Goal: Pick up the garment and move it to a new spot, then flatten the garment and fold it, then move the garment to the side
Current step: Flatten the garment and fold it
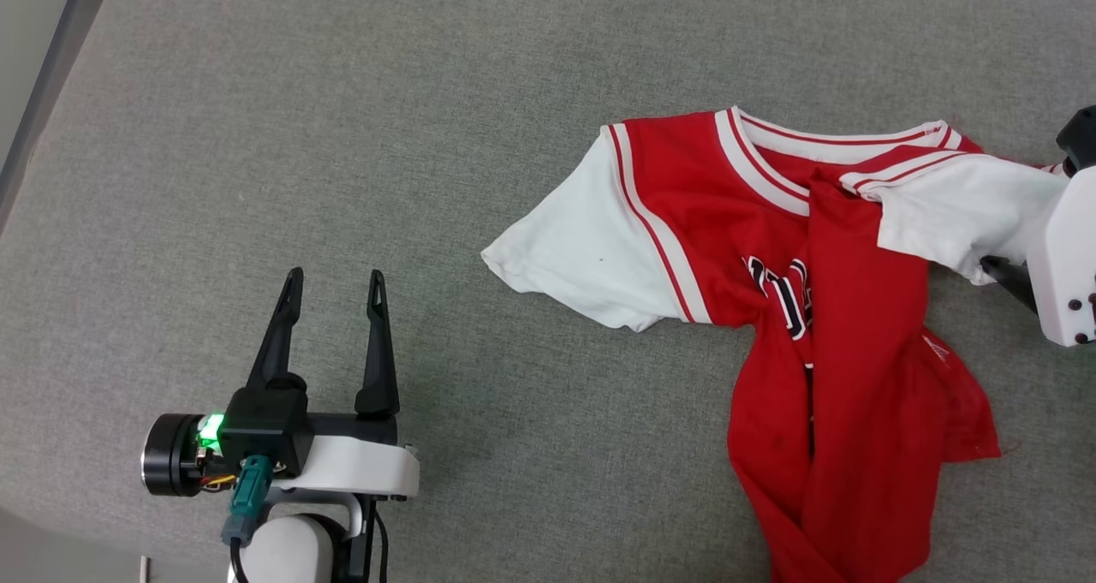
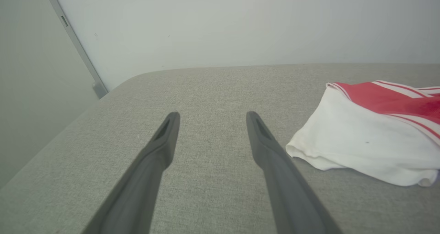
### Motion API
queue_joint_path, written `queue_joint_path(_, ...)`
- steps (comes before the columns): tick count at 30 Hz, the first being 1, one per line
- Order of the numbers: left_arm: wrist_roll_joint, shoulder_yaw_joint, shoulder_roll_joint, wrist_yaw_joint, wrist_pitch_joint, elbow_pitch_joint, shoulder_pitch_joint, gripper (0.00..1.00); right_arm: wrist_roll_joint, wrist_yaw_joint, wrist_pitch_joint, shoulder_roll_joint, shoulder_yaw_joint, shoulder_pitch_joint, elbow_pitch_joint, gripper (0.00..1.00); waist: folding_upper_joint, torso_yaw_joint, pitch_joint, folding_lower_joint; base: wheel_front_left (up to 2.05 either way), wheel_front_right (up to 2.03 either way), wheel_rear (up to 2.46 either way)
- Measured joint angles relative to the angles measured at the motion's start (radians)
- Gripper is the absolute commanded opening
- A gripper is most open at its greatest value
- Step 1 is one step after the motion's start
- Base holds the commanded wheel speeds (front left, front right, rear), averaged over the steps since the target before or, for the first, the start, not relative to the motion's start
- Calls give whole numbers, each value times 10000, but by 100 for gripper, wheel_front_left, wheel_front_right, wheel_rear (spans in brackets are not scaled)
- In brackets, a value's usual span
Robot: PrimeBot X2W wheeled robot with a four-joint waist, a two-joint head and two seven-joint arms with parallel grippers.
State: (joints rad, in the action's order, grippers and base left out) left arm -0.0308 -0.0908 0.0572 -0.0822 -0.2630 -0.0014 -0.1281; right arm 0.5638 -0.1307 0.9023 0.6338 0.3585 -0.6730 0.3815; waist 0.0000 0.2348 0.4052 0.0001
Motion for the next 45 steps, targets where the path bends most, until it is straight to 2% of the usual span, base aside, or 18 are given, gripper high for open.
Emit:
queue_joint_path(2, 0, 4, -4, 0, 0, 29, -29, 100, 140, 0, -42, 148, 207, -5, 27, 100, 0, 24, 40, 0, 0, 0, 0)
queue_joint_path(3, 2, 13, -4, 0, 0, 48, -29, 100, 242, 2, -46, 188, 270, -23, 56, 64, 0, 17, 37, 0, 0, 0, 0)
queue_joint_path(4, 2, 19, -4, 0, 0, 54, -30, 100, 303, 2, -69, 226, 353, -46, 75, 17, 0, 7, 30, 0, 0, 0, 0)
queue_joint_path(5, 2, 25, -6, 0, 0, 73, -31, 100, 362, 4, -142, 263, 462, -49, 77, 0, 0, -7, 14, 0, 0, 0, 0)
queue_joint_path(11, 46, 113, -4, 0, 0, 196, -2, 100, 1047, -2, -803, 311, 888, 29, -10, 0, 0, -141, -312, 0, 0, 0, 0)
queue_joint_path(16, 96, 249, 54, -15, 0, 238, 329, 100, 1789, -4, -1411, 660, 938, 579, -650, 0, 0, -342, -833, -1, 0, 0, 0)
queue_joint_path(23, 104, 364, 109, -96, 0, 222, 816, 100, 2652, -4, -1743, 1547, 491, 2224, -2199, 0, 0, -773, -1612, -1, 0, 0, 0)
queue_joint_path(29, 105, 441, 178, -144, 0, 173, 1200, 100, 2846, -4, -1528, 2220, -504, 3894, -2899, 0, 0, -1242, -2087, -2, 0, 0, 0)
queue_joint_path(33, 105, 431, 196, -130, 0, 140, 1239, 100, 2777, -4, -1235, 2529, -1329, 4575, -2819, 0, 0, -1440, -2208, -3, 0, 0, 0)
queue_joint_path(38, 123, 326, 194, -54, 0, 123, 1168, 100, 2445, -4, -1007, 2545, -2140, 4731, -2297, 0, 0, -1389, -2004, -3, 0, 0, 0)
queue_joint_path(45, 192, 226, 194, 29, 0, 138, 801, 100, 1047, -6, -832, 2314, -2462, 3945, -775, 0, 0, -1130, -1437, -2, 0, 0, 0)
